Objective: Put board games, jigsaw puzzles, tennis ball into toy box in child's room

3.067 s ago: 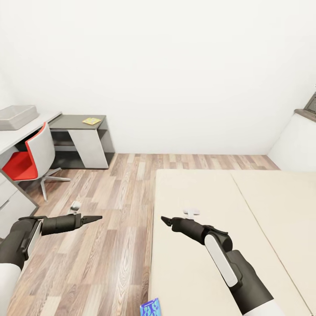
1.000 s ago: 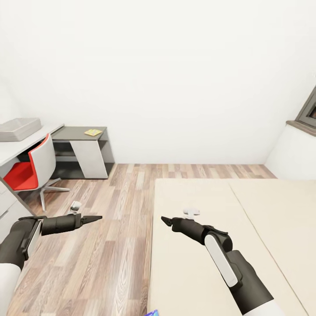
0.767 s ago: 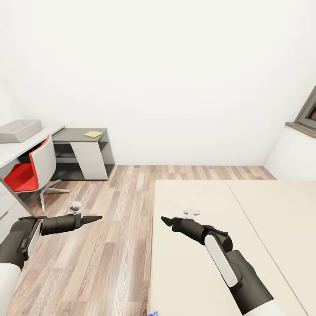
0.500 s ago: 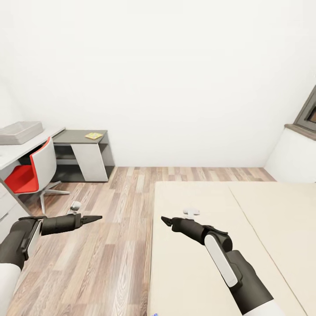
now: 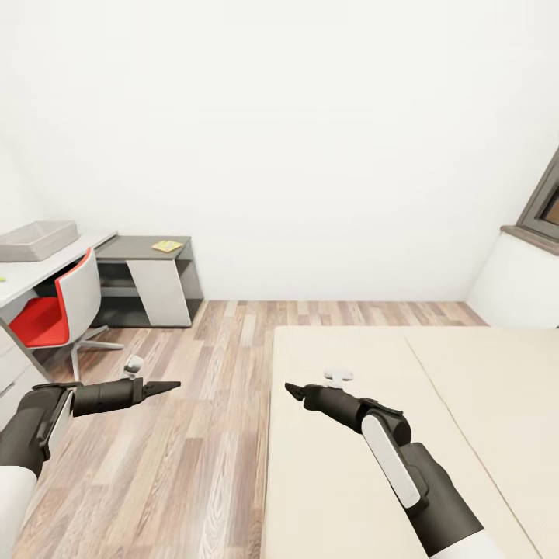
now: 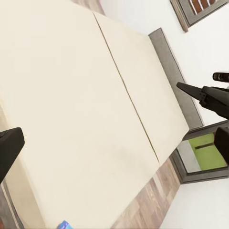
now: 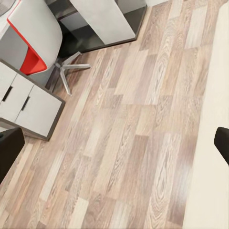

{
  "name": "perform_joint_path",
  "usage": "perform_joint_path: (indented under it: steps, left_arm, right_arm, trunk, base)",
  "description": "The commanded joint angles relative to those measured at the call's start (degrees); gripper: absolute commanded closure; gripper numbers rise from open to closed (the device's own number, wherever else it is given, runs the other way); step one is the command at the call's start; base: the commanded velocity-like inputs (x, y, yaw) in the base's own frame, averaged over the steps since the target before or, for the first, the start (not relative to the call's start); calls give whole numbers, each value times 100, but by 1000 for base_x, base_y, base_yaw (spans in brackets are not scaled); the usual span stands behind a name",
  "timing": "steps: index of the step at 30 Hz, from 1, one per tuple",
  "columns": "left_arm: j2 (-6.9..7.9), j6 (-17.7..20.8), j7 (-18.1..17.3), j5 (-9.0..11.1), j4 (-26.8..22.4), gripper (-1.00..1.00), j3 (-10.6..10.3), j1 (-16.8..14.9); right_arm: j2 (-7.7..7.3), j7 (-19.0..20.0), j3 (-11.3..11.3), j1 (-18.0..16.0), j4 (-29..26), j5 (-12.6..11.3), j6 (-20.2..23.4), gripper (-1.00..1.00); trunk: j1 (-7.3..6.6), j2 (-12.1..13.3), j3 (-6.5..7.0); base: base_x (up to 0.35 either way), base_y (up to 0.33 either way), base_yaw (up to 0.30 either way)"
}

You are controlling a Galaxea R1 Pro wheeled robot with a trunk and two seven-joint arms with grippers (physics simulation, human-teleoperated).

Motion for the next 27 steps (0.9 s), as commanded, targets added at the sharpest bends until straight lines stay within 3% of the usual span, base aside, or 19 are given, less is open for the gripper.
perform_joint_path:
  steps: [1, 27]
  left_arm:
    - [-2, 60, -42, -37, -2, -100, 12, -6]
    - [-2, 43, -63, -33, -2, -100, 24, -6]
  right_arm:
    - [-7, 11, 3, -7, -4, 4, 21, -100]
    - [-1, 12, 0, -6, 5, -11, 12, -100]
  trunk:
    - [4, -12, -2]
    - [4, -12, 61]
  base:
    - [0, 0, 0]
    - [0, 0, 0]
